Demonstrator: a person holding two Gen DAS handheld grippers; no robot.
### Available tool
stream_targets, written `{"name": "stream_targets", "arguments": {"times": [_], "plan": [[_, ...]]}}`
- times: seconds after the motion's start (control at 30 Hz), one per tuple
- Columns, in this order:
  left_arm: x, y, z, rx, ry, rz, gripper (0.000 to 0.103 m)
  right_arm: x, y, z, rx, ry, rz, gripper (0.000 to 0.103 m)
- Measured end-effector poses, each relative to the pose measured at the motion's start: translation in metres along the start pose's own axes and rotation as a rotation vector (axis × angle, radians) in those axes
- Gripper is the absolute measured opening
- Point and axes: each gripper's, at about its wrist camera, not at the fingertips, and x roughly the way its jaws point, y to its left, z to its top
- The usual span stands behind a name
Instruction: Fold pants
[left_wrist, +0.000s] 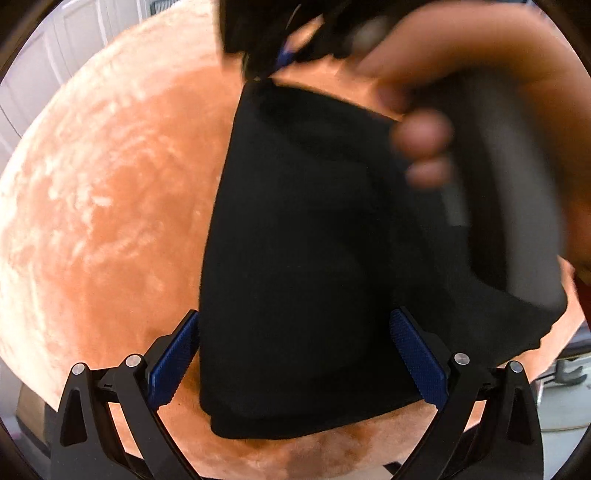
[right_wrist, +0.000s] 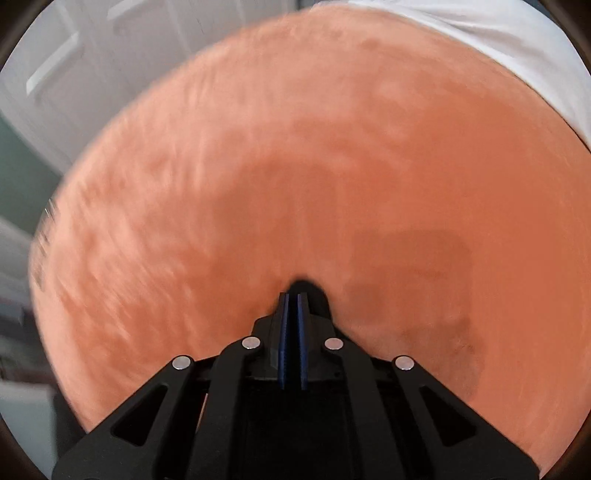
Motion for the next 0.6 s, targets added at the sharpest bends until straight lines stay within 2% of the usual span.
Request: {"name": "stream_targets", "arguments": {"times": [0.07, 0.17, 0.27, 0.3, 0.37, 0.43, 0.47, 0.53, 0.57, 0.6], "plan": [[-0.001, -0.001, -0.001, 0.011, -0.002, 0.003, 0.098, -0.032, -0.01, -0.011, 0.056, -0.094, 0.037, 0.007], [-0.004, -0.005, -0.002, 0.03, -0.014, 0.024, 0.098, -0.083, -0.039, -0.066, 0.167, -0.168, 0.036, 0.007], [-0.008, -0.012, -0.004, 0.045, -0.023, 0.056, 0.098, -0.107, -0.085, -0.137, 0.303, -0.176, -0.091, 0.007], [-0.009, -0.016, -0.005, 0.054, -0.028, 0.079, 0.098, -0.113, -0.111, -0.167, 0.383, -0.174, -0.157, 0.007], [-0.013, -0.026, -0.006, 0.072, -0.04, 0.112, 0.098, -0.115, -0.147, -0.205, 0.467, -0.143, -0.28, 0.002], [-0.017, -0.036, -0.009, 0.092, -0.049, 0.168, 0.098, -0.123, -0.165, -0.231, 0.533, -0.163, -0.205, 0.004], [-0.019, -0.042, -0.011, 0.111, -0.06, 0.206, 0.098, -0.137, -0.163, -0.235, 0.565, -0.177, -0.212, 0.01], [-0.022, -0.049, -0.01, 0.136, -0.067, 0.25, 0.098, -0.155, -0.147, -0.233, 0.537, -0.241, -0.185, 0.01], [-0.022, -0.052, -0.011, 0.14, -0.071, 0.265, 0.098, -0.162, -0.138, -0.233, 0.519, -0.268, -0.163, 0.013], [-0.023, -0.055, -0.012, 0.141, -0.072, 0.281, 0.098, -0.163, -0.136, -0.234, 0.508, -0.263, -0.153, 0.016]]}}
